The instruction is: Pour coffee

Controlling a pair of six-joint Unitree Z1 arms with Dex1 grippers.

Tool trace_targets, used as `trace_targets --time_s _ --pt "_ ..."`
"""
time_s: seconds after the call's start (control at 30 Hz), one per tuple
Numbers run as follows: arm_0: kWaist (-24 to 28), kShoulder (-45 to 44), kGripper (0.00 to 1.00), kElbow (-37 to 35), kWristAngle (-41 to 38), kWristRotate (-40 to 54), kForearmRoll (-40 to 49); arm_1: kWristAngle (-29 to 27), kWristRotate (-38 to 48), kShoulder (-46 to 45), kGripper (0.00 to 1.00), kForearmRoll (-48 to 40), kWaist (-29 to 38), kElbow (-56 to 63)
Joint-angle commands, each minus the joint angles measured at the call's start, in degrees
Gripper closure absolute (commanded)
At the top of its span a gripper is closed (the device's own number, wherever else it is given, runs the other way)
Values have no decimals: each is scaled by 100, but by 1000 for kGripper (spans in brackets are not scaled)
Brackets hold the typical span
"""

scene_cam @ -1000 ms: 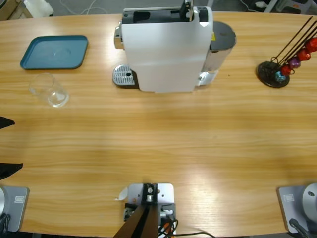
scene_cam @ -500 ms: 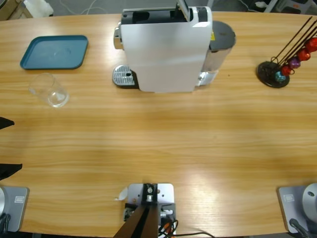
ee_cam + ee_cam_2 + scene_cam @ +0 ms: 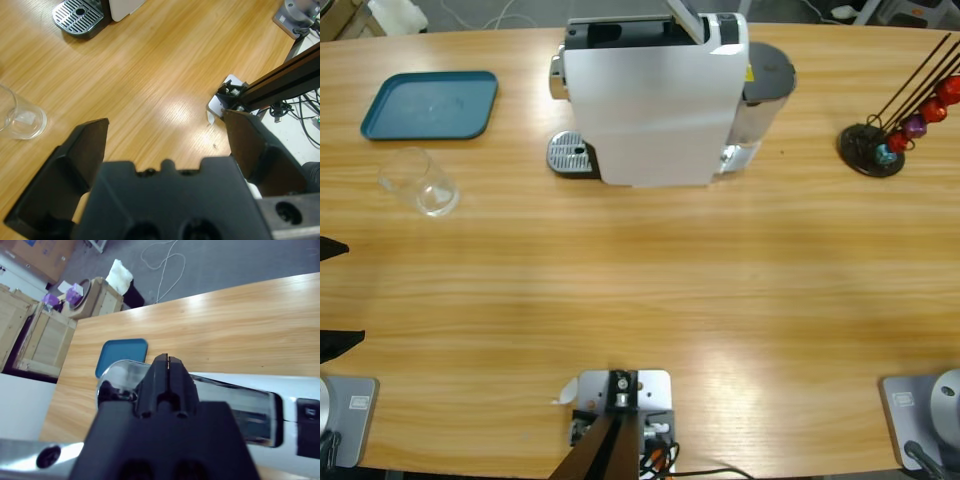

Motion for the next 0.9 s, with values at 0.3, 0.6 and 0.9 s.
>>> trace_targets --time_s 0.3,0.6,0.9 --pt "-33 41 4 187 5 -62 -32 482 69 1332 1000 -186 310 307" --pt "-33 99 4 166 -7 -71 -1 678 217 1740 1000 -202 325 627" --pt "-35 199 4 74 -7 -80 56 817 584 2099 1000 -196 322 1005"
